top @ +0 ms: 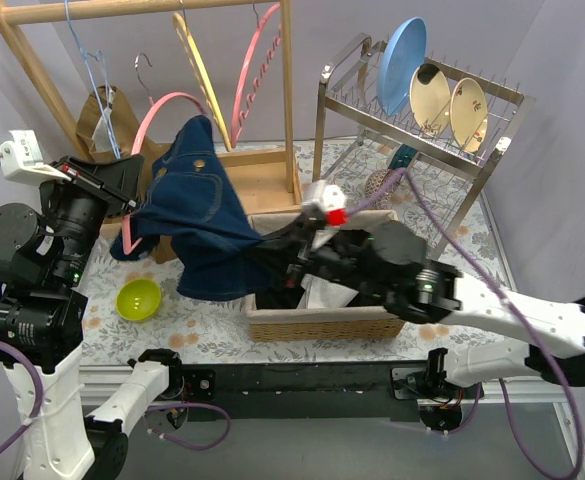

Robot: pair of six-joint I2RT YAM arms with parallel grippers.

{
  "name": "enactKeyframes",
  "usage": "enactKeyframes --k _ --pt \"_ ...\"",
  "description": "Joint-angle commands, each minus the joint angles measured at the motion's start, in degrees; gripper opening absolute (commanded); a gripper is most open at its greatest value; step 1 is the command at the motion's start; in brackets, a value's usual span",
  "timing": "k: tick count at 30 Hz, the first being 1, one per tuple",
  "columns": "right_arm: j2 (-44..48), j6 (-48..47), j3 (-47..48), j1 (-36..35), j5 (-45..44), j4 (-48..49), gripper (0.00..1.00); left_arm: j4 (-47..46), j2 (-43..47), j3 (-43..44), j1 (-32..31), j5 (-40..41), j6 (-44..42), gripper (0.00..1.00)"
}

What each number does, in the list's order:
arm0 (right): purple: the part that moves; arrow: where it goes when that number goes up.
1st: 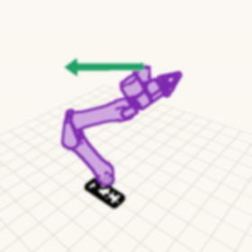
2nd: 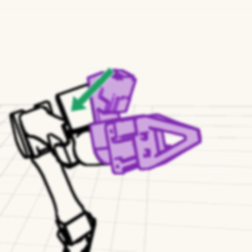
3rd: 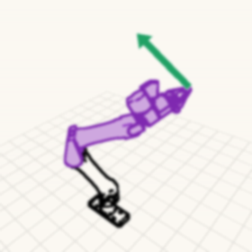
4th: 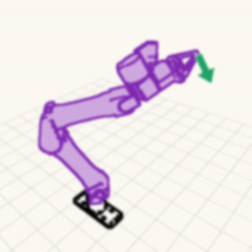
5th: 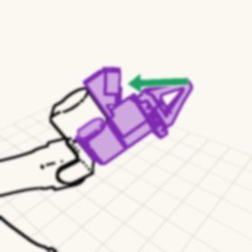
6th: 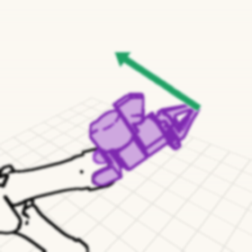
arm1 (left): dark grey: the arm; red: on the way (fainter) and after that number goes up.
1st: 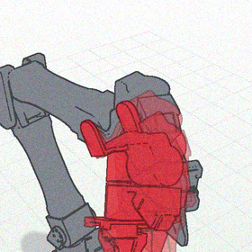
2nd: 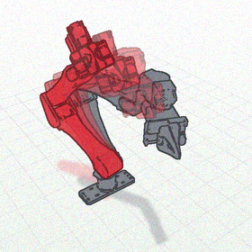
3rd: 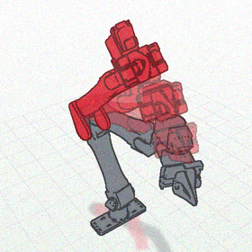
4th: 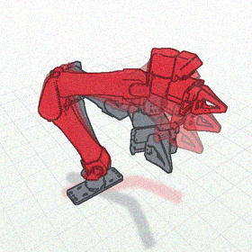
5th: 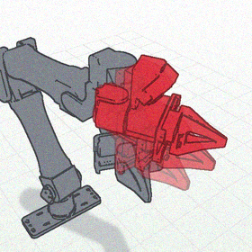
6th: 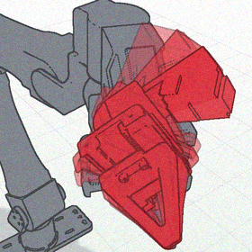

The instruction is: Remove the skirt from the hanger

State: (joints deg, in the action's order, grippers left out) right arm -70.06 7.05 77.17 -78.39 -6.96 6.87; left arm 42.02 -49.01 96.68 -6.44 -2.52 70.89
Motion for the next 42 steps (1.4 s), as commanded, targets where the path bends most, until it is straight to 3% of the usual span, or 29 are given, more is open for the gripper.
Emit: enactKeyframes --k 1,6,9,13,15,22,29,34,38,42 --pt "12.20 -2.83 -2.37 -0.80 4.32 2.53 0.01 -8.01 -0.55 2.99 0.55 8.24 -6.03 0.00" --pt "17.41 -5.28 -1.32 -0.80 5.12 4.90 0.01 -8.10 -0.91 2.37 0.64 8.50 -6.03 0.00" --pt "18.55 -6.87 0.35 -0.80 1.26 5.60 0.01 -7.83 -1.17 2.02 0.55 9.38 -6.20 0.00" --pt "20.92 -12.57 -2.19 -0.80 -12.34 12.61 0.01 -8.36 -0.47 0.09 0.55 10.08 -6.21 0.00" --pt "21.28 -14.94 -2.29 -0.80 -13.25 14.65 0.01 -8.18 -0.38 -0.27 0.55 10.52 -6.38 0.00" --pt "19.01 -19.00 5.18 -0.80 -8.34 19.06 0.01 -6.86 -0.82 0.43 0.55 13.94 -8.75 0.00" --pt "14.70 -21.81 12.48 -0.80 -9.65 19.84 0.01 -5.81 -0.21 0.00 0.55 15.36 -9.72 0.00" --pt "11.97 -22.95 15.81 -0.80 -4.22 21.68 0.01 -4.76 0.23 0.52 0.55 16.06 -10.60 0.00" --pt "10.39 -23.66 18.36 -0.80 -3.59 22.74 0.01 -5.02 1.02 1.23 0.55 14.22 -11.48 0.00" --pt "8.29 -22.44 21.25 -0.80 0.71 24.25 0.01 -5.98 2.51 0.00 0.55 5.90 -12.53 0.00"
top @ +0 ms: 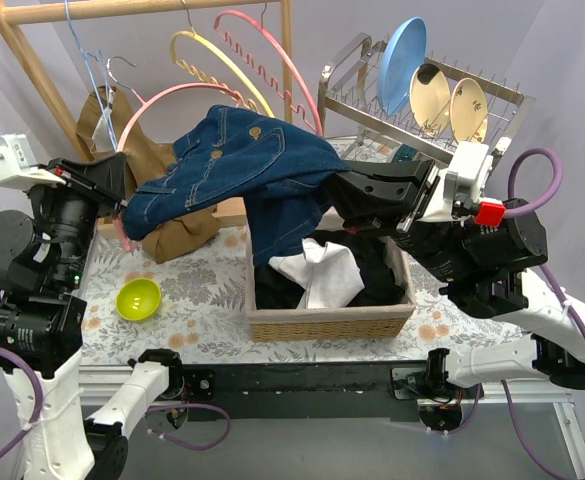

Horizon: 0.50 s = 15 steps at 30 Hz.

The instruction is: Remove the skirt from the hanger

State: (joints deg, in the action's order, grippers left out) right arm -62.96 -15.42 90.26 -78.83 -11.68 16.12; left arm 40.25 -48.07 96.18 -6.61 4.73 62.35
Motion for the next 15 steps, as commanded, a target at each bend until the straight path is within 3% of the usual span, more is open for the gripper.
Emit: enactKeyframes --k 1,3,7,11,15 --pt "-0.31 1.26 11.05 -0.36 7.36 9.51 0.01 -5.35 2.02 -0.11 0.72 -3.39 -4.51 0.00" --pt "-5.47 2.76 21.47 -0.36 7.38 0.46 0.01 -5.88 3.24 -1.34 0.72 -10.56 -4.87 0.00" --pt "-9.19 2.94 24.35 -0.36 1.85 0.23 0.01 -6.76 5.88 -5.03 0.72 -16.32 -3.20 0.00" --pt "-8.85 2.94 21.29 -0.36 1.49 6.18 0.01 -6.06 8.69 -10.21 0.72 -15.46 -3.02 0.00" --pt "-7.62 2.41 17.41 -0.36 0.26 17.61 0.01 -3.78 10.54 -12.86 0.72 -7.82 -4.60 0.00"
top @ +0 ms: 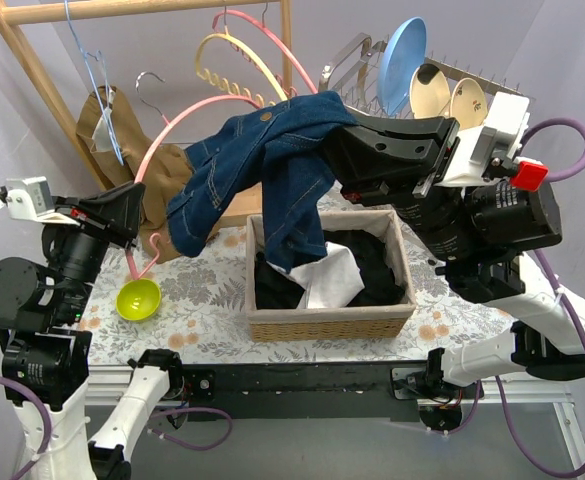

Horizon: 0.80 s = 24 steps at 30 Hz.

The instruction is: Remove the skirt from the hanger

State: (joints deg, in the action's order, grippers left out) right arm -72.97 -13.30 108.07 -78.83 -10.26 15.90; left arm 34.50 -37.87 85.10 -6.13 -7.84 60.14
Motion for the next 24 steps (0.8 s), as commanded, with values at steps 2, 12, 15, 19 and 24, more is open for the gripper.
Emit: enactKeyframes --k 2,12,15,19,24 --pt "0.65 -0.32 3.09 -0.36 -0.90 17.15 0.01 3.20 0.08 -0.73 0.24 7.12 -2.83 0.00" --pt "1.86 -1.55 0.57 -0.36 0.87 14.60 0.01 4.96 -1.68 3.40 0.24 12.58 -2.22 0.00" --pt "3.44 -4.01 -3.21 -0.36 -4.74 13.81 0.01 4.18 -1.86 4.54 0.24 12.75 -2.13 0.00" --pt "5.73 -7.61 -8.13 -0.36 -11.43 12.40 0.01 3.38 -2.47 6.30 0.24 14.85 -2.13 0.00" --pt "7.66 -13.76 -15.76 -0.28 -21.53 11.17 0.01 2.77 -3.53 7.54 0.24 18.38 -2.48 0.00"
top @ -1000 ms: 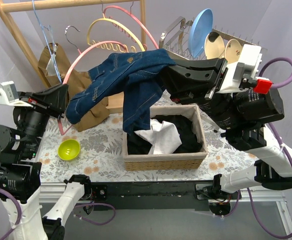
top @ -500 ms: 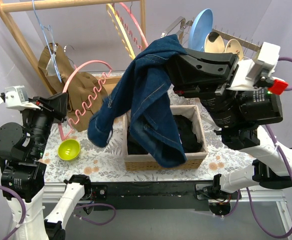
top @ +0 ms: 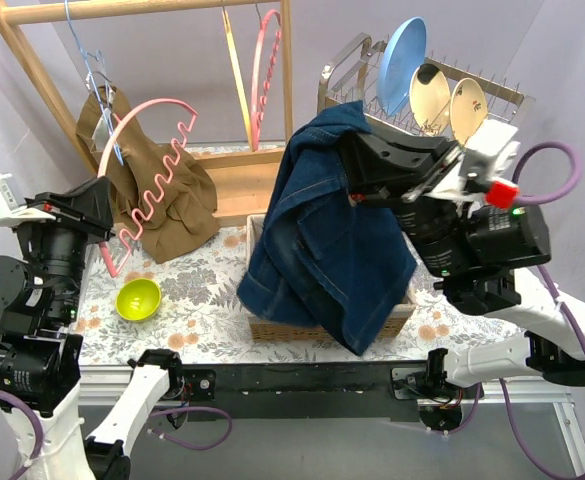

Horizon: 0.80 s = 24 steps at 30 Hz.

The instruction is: Remove the skirt from the hanger

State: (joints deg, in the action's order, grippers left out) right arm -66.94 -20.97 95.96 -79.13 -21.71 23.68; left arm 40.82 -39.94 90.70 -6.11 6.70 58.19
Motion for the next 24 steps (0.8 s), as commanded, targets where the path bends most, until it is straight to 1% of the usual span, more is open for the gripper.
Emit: enactKeyframes --k 1,4,8,11,13,16,17,18,19,20,21,23,24 --pt "1.90 -6.79 -4.90 -0.06 -11.15 3.39 0.01 -3.99 -1.97 1.94 0.22 4.28 -0.62 0.00" --pt "2.95 -9.17 -10.42 0.64 -13.96 3.91 0.01 -5.48 -3.56 2.64 0.22 4.20 -1.06 0.00" --pt "3.74 -9.53 -15.45 4.42 -15.20 4.09 0.01 -9.26 -6.98 2.56 0.22 2.19 -1.50 0.00" --pt "4.53 -5.67 -18.09 8.81 -15.02 1.55 0.01 -14.96 -9.26 1.51 0.22 1.65 -2.91 0.00" --pt "6.45 -0.14 -20.28 11.18 -14.85 -1.25 0.01 -16.82 -10.67 1.41 0.22 1.65 -4.31 0.00" --pt "9.97 5.83 -27.56 11.81 -14.59 -4.94 0.01 -20.15 -14.01 1.77 0.22 1.91 -5.54 0.00" --pt "10.77 8.12 -32.02 11.72 -14.67 -6.53 0.01 -21.29 -14.63 1.68 0.22 2.09 -6.16 0.00" --pt "11.56 10.66 -34.24 11.81 -15.72 -8.20 0.01 -23.92 -15.94 1.16 0.22 2.52 -6.68 0.00" --pt "13.13 15.73 -37.13 11.90 -15.99 -11.00 0.01 -25.16 -16.56 1.06 0.22 2.96 -7.21 0.00" --pt "13.93 18.13 -39.95 11.90 -16.16 -11.63 0.01 -26.30 -17.27 1.06 0.22 3.49 -8.52 0.00" --pt "14.55 20.33 -45.98 12.07 -16.34 -12.08 0.01 -27.79 -18.40 1.67 0.22 4.02 -9.06 0.00" --pt "15.87 28.13 -50.76 13.30 -15.99 -13.74 0.01 -29.03 -21.13 2.11 0.22 5.60 -10.37 0.00" --pt "15.96 30.53 -55.14 13.91 -13.90 -14.27 0.01 -30.95 -22.01 2.12 0.22 5.87 -11.34 0.00"
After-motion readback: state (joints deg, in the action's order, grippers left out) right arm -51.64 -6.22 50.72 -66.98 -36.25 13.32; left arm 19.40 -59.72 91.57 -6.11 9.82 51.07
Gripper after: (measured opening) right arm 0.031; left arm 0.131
